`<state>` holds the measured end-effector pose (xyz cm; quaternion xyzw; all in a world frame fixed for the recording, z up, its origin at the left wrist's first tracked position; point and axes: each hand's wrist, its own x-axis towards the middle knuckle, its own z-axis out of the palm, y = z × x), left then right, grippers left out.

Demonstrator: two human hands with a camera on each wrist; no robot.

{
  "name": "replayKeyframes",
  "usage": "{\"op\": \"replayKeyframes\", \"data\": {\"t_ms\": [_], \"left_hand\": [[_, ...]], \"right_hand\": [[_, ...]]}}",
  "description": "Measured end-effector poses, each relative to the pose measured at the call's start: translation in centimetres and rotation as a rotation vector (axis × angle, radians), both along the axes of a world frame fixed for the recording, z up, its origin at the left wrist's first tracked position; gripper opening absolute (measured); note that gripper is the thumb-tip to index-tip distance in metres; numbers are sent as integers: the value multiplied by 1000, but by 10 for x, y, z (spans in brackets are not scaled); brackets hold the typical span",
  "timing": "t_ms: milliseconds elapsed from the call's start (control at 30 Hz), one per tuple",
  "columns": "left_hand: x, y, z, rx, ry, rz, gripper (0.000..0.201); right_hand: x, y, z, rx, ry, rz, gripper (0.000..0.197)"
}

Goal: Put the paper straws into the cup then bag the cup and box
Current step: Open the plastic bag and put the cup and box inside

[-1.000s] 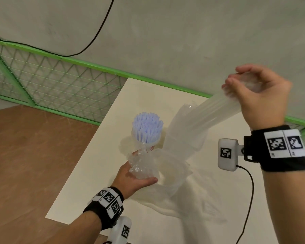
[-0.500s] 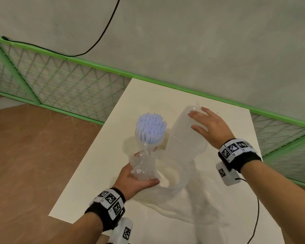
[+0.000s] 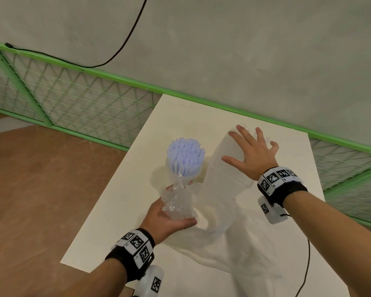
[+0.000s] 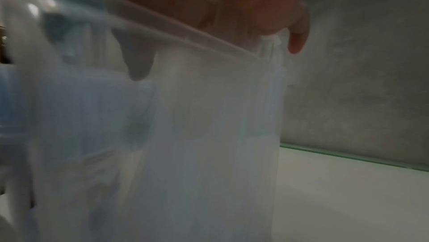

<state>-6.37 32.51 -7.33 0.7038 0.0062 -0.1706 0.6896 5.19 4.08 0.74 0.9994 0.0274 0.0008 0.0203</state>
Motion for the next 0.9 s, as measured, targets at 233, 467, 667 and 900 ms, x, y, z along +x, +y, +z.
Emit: {"op": "replayKeyframes", "data": {"t_ms": [233, 467, 667, 900], "left_hand": [[2, 1, -1, 0, 7, 20, 83], [2, 2, -1, 1, -18, 8, 83], [4, 0, 6, 1, -50, 11, 78], [3, -6, 10, -9, -62, 4, 82]], "right_hand": [[5, -10, 2, 112, 121, 38, 65], [-9, 7, 32, 109, -86, 77, 63], [-76, 63, 49, 648, -2, 497, 56], [-122, 103, -12, 808, 102, 328, 69]]}}
